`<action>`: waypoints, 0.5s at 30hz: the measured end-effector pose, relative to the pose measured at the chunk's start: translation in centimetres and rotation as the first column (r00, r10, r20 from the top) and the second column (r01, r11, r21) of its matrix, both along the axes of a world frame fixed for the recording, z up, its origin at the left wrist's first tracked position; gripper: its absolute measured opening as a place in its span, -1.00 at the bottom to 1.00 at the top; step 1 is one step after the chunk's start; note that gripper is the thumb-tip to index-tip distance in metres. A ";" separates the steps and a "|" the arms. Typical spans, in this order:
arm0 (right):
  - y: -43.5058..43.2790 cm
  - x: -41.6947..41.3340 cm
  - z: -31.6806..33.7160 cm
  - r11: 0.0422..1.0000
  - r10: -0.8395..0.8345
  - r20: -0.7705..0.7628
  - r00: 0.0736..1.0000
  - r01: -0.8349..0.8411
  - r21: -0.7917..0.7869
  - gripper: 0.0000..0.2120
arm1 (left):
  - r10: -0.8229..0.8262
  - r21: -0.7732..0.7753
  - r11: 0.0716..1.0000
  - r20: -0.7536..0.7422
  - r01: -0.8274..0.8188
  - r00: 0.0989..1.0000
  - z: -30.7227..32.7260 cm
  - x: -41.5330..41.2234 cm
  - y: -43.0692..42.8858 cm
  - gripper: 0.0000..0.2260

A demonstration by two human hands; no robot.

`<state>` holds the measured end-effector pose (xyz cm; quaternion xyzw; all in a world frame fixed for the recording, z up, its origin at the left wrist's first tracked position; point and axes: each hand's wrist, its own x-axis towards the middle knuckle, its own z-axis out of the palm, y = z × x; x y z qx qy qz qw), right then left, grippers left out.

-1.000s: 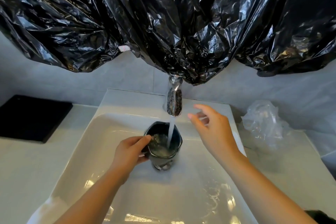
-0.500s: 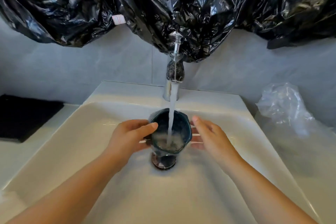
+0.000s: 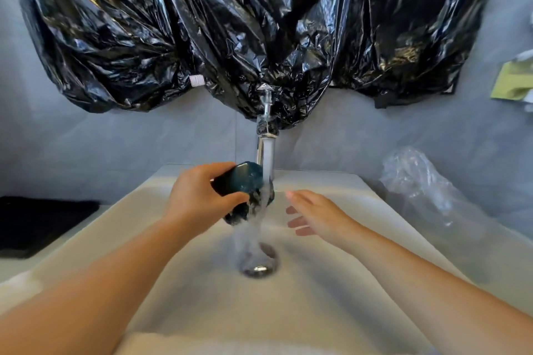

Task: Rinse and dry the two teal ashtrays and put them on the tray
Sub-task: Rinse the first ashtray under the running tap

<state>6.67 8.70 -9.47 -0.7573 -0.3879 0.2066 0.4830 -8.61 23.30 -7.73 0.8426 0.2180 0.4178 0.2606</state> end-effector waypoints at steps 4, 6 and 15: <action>0.0 0.7 0.1 1.000 -0.001 0.090 0.996 0.001 0.002 -0.77 | 0.081 0.137 0.987 0.020 -0.082 0.997 0.6 -0.2 -0.1 -0.64; -0.2 0.9 0.2 1.000 0.001 0.112 0.994 0.000 -0.012 -0.76 | 0.099 0.028 0.994 0.058 -0.101 0.993 0.6 -0.2 0.2 -0.69; 0.5 0.9 0.4 0.999 0.028 0.044 0.999 -0.029 0.016 -0.62 | 0.048 -0.702 0.696 0.252 0.148 0.967 0.4 1.1 1.0 -0.83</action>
